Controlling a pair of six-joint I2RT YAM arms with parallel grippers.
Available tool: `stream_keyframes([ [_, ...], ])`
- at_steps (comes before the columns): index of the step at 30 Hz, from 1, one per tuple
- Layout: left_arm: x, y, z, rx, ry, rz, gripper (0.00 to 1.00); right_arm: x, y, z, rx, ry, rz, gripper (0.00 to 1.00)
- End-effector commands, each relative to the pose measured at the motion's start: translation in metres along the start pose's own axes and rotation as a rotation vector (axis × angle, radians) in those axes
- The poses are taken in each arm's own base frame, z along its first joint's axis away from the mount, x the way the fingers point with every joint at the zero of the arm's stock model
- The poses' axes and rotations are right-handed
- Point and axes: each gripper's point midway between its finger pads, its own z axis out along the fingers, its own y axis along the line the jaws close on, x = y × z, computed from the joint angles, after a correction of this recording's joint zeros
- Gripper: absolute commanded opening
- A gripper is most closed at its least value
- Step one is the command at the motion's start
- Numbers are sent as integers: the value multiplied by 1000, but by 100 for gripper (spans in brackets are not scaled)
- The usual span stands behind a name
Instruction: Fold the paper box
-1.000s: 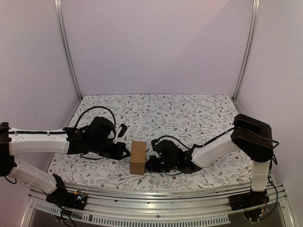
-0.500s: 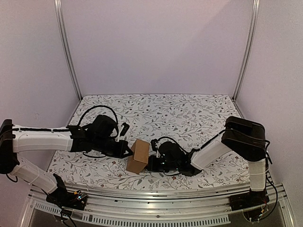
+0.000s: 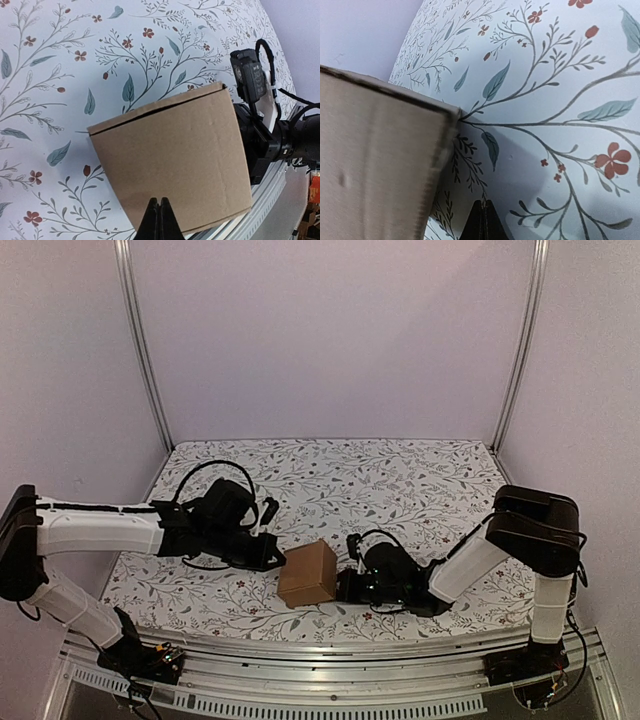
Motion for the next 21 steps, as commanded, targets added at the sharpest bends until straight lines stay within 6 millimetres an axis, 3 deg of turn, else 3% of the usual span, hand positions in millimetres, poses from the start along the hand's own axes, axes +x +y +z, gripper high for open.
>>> stream_keyframes([
  [1,-8,-8,1,12,-4,2,0,28,-62,-22,209,81,-19,0],
  [13,-18,5,-19,-94,-40,44,2,0,-66,-82,377,43,-173,1],
  [18,-12,21,-23,-155,-37,28,14,-24,-44,-99,380,6,-244,10],
  [21,-6,28,-17,-154,-21,2,17,-35,-24,-99,346,6,-259,10],
])
